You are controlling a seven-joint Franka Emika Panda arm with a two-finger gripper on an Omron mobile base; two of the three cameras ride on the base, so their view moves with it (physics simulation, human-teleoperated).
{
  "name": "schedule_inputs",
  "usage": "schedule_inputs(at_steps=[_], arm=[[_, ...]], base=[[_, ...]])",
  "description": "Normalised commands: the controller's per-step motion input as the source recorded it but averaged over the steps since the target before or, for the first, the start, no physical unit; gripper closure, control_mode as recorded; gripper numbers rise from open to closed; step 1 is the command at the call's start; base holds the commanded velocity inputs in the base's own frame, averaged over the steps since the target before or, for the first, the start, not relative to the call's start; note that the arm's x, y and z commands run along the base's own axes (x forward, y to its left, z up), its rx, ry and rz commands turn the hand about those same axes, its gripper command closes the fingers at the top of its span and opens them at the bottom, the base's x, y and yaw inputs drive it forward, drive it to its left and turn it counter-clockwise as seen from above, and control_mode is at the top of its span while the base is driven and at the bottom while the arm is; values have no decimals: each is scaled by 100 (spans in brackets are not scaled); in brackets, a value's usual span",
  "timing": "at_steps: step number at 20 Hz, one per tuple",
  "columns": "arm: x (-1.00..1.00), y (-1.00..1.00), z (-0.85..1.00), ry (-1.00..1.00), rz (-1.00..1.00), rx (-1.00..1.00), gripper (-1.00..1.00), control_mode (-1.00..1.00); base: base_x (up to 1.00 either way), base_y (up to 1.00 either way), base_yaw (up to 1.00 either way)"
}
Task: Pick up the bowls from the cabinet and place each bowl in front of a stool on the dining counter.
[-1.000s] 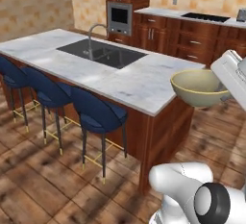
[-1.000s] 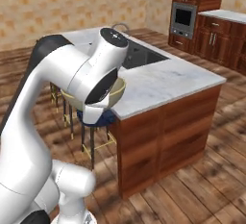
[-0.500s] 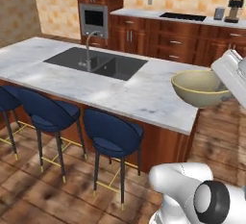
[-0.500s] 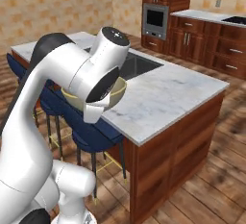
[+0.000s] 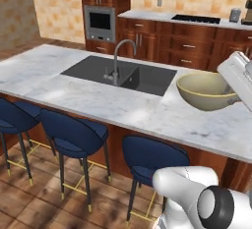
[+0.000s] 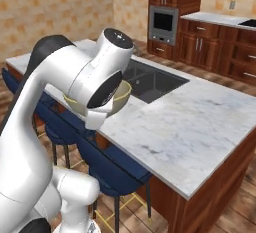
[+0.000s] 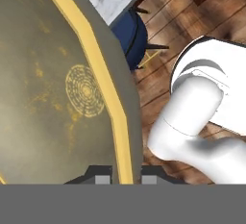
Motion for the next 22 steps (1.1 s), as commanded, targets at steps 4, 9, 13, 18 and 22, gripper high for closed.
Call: schedule_inputs(at_steps=[4, 9, 13, 18, 22], arm=[[0, 0, 0, 0, 0, 0, 100, 100], [0, 0, 0, 0, 0, 0, 100, 100], [89, -33, -58, 0, 0, 7, 100, -100], [100, -26, -87, 0, 1, 7, 100, -100], [100, -10, -100, 0, 0, 0, 100, -100]], base=[[100, -8, -1], [66, -39, 0], [0, 0, 0], [0, 0, 0], [0, 0, 0]])
